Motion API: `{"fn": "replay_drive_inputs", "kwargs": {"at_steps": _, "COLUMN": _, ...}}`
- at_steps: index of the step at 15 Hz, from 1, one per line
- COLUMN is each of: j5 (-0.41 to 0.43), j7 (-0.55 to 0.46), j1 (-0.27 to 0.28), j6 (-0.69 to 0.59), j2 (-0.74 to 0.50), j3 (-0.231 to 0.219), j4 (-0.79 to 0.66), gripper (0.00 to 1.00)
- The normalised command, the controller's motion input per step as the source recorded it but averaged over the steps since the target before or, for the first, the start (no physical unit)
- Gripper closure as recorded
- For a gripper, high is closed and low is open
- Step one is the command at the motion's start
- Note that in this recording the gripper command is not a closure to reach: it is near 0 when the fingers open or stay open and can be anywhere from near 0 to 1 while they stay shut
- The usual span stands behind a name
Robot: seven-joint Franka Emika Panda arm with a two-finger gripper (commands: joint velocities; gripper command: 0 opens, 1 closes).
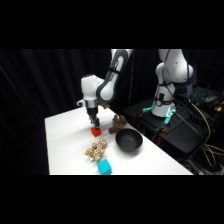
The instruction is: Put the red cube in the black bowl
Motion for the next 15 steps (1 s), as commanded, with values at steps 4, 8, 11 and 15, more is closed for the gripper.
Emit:
{"fn": "replay_drive_inputs", "kwargs": {"at_steps": 4, "j5": 0.103, "j7": -0.05, "j1": -0.044, "j6": 0.22, "j2": 0.07, "j3": 0.142, "j4": -0.04, "gripper": 0.00}}
{"fn": "replay_drive_inputs", "kwargs": {"at_steps": 8, "j5": 0.039, "j7": -0.04, "j1": -0.051, "j6": 0.18, "j2": 0.12, "j3": 0.072, "j4": 0.04, "gripper": 0.00}}
{"fn": "replay_drive_inputs", "kwargs": {"at_steps": 11, "j5": -0.007, "j7": -0.01, "j1": -0.055, "j6": 0.12, "j2": 0.09, "j3": 0.043, "j4": 0.08, "gripper": 1.00}}
{"fn": "replay_drive_inputs", "kwargs": {"at_steps": 15, "j5": -0.070, "j7": 0.11, "j1": 0.038, "j6": 0.09, "j2": -0.02, "j3": -0.024, "j4": 0.02, "gripper": 1.00}}
